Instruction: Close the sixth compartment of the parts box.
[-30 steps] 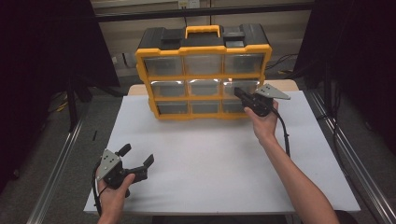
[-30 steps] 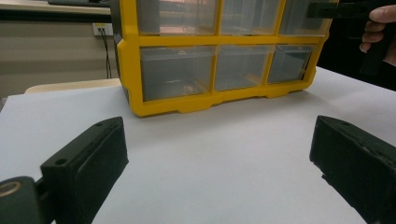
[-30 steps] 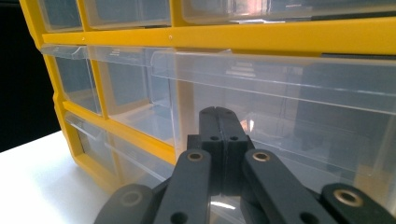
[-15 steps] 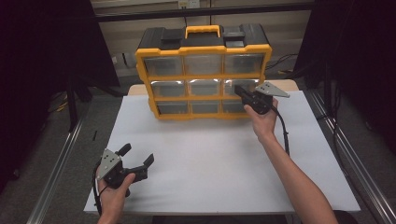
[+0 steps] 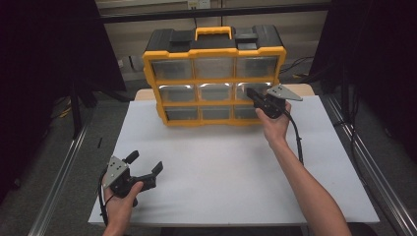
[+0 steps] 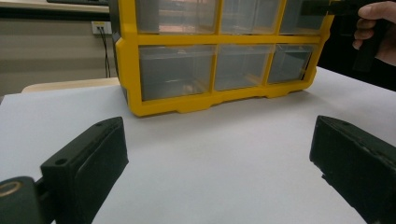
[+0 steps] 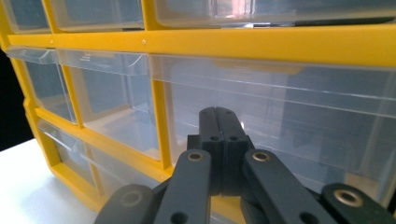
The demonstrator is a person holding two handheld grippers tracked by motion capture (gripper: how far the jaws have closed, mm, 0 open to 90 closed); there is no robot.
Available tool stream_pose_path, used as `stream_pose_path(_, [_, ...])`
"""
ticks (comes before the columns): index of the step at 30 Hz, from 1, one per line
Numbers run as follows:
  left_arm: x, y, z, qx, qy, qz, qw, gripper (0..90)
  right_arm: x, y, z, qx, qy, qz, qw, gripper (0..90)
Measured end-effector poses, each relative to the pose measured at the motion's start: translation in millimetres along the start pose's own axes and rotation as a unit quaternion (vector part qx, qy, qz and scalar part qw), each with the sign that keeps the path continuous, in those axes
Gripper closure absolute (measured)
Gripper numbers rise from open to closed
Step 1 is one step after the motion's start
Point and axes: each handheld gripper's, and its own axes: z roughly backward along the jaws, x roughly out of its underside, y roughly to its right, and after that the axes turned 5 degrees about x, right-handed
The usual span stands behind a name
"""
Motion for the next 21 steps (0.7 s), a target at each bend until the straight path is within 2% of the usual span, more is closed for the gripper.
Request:
stream_pose_path(2, [0.2,1.6,-2.0,0.001,0.008,0.007,0.9999,4.1,-0.9,-1.7,0.4,0.008,-0.003,0.003,1.0,90.0])
stream_pose_path(5, [-0.2,0.7,-0.2,0.003,-0.007,-0.009,0.9999,4.1,-1.1,-2.0,0.1,0.011,-0.004,0.003,0.9999,90.0])
stream_pose_path(6, [0.3,2.0,-1.4,0.006,0.0,0.003,1.0,4.2,-0.9,-1.8,0.2,0.009,-0.004,0.005,0.9999,90.0])
stream_pose_path(9, [0.8,0.6,-0.9,0.0,-0.003,-0.003,1.0,4.2,-0.8,-3.0,0.1,0.015,-0.009,0.009,0.9998,90.0])
stream_pose_path(13, [0.4,0.2,-0.8,0.002,-0.01,-0.008,0.9999,4.2,0.5,-3.1,0.0,0.007,-0.015,0.003,0.9999,90.0])
stream_pose_path(14, [1.0,2.5,-2.2,0.001,-0.001,0.01,0.9999,4.2,1.3,-3.6,-0.2,-0.001,-0.017,-0.002,0.9999,87.5])
stream_pose_path(17, [0.8,1.3,-3.0,0.006,-0.001,0.003,1.0,4.2,2.0,-6.8,1.3,-0.008,-0.02,-0.001,0.9998,84.4])
stream_pose_path(19, [0.8,1.2,-3.2,0.006,0.001,0.006,1.0,4.2,1.6,-8.6,3.0,-0.017,-0.017,-0.007,0.9997,78.8])
stream_pose_path(21, [0.6,0.7,-2.5,0.004,0.0,0.005,1.0,4.2,1.9,-10.4,5.3,-0.015,-0.023,-0.003,0.9996,72.0])
